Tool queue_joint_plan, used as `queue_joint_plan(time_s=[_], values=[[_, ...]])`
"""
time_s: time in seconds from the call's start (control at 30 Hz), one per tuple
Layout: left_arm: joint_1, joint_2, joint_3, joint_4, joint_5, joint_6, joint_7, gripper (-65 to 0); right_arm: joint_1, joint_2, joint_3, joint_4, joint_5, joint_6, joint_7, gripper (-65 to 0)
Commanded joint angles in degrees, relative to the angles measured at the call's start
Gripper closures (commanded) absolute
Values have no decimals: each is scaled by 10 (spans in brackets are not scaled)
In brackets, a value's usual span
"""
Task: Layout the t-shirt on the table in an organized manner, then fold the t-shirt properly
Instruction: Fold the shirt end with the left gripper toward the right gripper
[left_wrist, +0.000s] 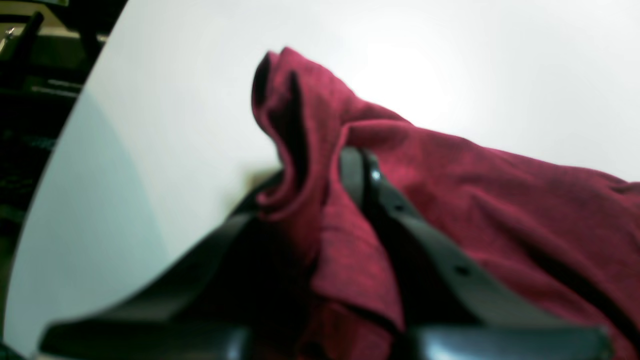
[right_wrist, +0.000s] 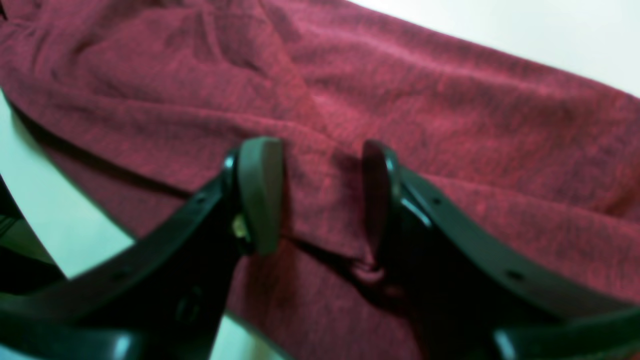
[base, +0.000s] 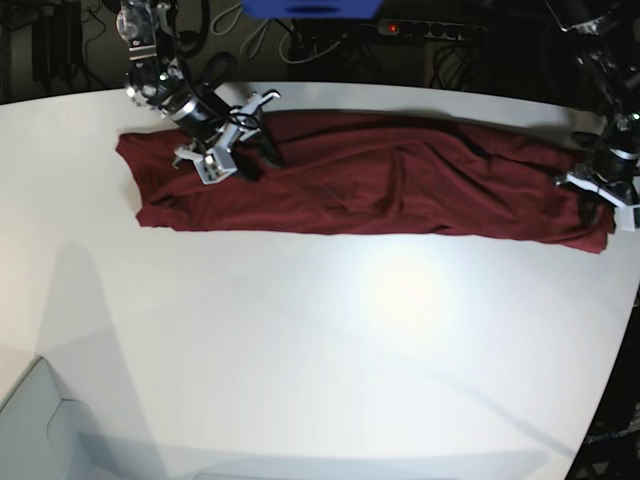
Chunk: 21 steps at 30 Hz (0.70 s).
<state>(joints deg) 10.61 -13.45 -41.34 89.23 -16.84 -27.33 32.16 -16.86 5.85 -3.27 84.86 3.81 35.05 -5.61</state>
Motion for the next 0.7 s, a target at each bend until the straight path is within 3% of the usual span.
queue_joint_plan(time_s=[0.0,0.13,0.27,0.4,0.53,0.67], values=[[-4,1,0,32,-10,-4,-7,-1,2,3,1,8,7,4,10,-269],[19,39,10,109,-10,-3,24,-1,6,3,1,8,7,4,9,-269],[49,70,67,167,11,4,33,-1,9,2,1,9,7,4,6,-269],[68,113,140,190,111,5,28,-1,9,2,1,11,7,4,7,-269],[68,189,207,197,239,5,21,-1,9,0,1,11,10,4,7,-269],[76,225,272,197,351,5,-19,-1,8,0,0,11,10,4,8,-269]])
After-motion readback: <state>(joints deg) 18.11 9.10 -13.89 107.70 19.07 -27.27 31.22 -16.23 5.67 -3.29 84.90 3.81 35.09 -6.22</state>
